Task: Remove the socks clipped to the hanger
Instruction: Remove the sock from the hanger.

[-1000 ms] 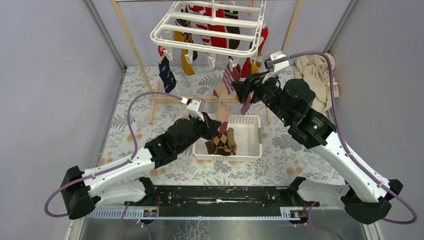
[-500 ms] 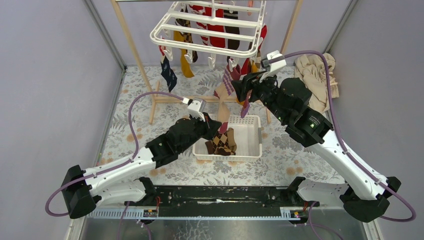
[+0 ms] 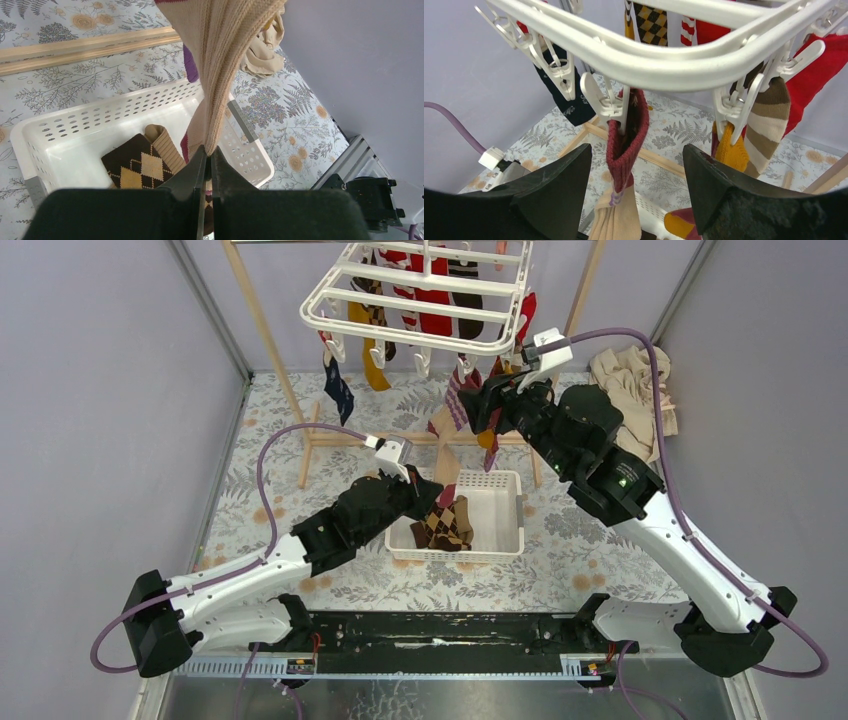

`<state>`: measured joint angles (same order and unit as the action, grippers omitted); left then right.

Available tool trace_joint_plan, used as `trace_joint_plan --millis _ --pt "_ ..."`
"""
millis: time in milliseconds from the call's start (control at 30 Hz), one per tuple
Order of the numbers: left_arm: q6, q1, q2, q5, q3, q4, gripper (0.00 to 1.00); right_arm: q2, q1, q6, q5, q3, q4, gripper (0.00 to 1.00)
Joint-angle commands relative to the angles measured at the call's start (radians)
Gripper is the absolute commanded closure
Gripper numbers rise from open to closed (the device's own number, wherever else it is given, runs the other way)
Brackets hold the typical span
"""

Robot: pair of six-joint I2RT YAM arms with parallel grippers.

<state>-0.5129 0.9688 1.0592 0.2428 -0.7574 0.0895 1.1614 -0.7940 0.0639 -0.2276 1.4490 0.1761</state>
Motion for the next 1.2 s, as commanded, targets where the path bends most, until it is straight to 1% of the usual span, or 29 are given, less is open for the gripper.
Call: trace_joint_plan --millis 0,233,533,733,1167 --pt "0.007 0.005 -0.019 -0.007 -0.023 0.018 0.99 0.008 -0.011 0.014 -0.035 0.067 -0.040 0.26" --pt "0.005 0.005 -0.018 -0.013 -0.014 0.026 0.99 0.015 -0.010 0.016 -0.067 0.078 -0.071 0.26" --pt "0.007 0.006 -0.016 -0.015 -0.005 0.034 1.00 0.068 -0.011 0.035 -0.041 0.132 -0.098 0.33" --pt "0.007 0.006 -0.013 -0.019 -0.002 0.039 1.00 0.102 -0.011 0.039 -0.052 0.179 -0.093 0.37" --pt "0.014 0.005 -0.005 -0.027 -0.005 0.041 1.00 0.139 -0.011 0.039 -0.071 0.200 -0.118 0.40"
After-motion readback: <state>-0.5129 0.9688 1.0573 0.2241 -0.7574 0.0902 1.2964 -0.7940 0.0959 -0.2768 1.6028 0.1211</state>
